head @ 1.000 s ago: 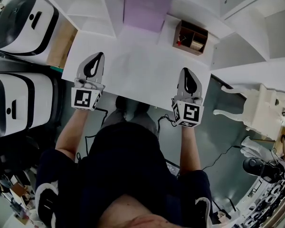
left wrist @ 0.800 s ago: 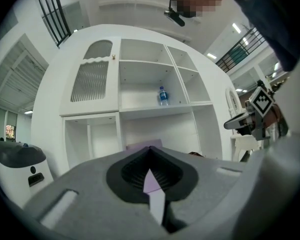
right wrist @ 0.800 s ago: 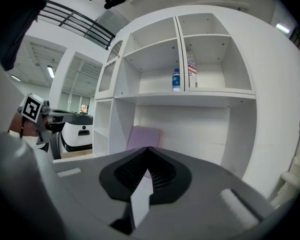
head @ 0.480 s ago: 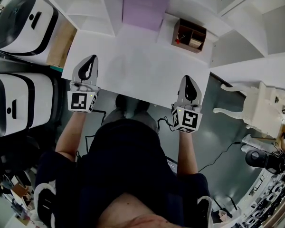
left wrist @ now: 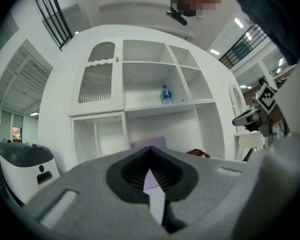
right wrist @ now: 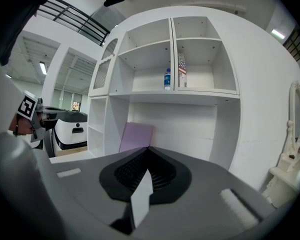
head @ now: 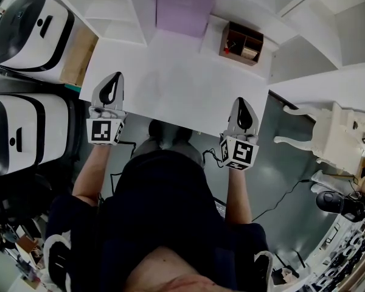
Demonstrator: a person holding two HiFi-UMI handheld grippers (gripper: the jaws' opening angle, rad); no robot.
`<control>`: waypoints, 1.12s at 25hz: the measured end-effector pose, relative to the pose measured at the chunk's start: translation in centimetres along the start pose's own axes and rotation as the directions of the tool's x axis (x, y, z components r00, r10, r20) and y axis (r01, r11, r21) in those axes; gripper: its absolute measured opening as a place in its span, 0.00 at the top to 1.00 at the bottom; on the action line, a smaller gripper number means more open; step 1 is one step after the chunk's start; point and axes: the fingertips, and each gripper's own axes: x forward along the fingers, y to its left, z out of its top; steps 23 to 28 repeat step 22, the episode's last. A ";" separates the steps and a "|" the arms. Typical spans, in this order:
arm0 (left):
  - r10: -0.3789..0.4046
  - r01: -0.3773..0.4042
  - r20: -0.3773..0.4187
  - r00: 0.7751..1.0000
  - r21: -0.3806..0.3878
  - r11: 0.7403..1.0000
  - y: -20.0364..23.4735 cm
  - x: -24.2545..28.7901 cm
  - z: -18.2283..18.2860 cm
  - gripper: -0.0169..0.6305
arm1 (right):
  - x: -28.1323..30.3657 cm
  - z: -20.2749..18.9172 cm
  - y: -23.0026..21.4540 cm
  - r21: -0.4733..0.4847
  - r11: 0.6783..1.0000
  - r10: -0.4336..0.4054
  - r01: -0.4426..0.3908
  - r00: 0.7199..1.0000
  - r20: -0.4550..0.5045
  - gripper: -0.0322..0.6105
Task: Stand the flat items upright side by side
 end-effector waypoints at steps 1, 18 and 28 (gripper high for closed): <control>0.001 -0.001 -0.002 1.000 -0.001 1.000 0.0 -0.1 -0.1 0.98 | 0.0 -0.1 0.0 0.001 1.000 -0.002 0.002 1.000 -0.004 0.95; 0.004 -0.004 -0.016 1.000 -0.007 1.000 -0.2 -0.6 -0.9 0.98 | 0.3 -0.6 0.4 -0.027 1.000 0.007 -0.008 0.999 -0.032 0.95; 0.003 -0.003 -0.016 1.000 0.001 1.000 -0.3 -0.6 -0.9 0.98 | 0.5 -0.4 0.7 -0.033 0.999 0.015 -0.016 0.999 -0.029 0.95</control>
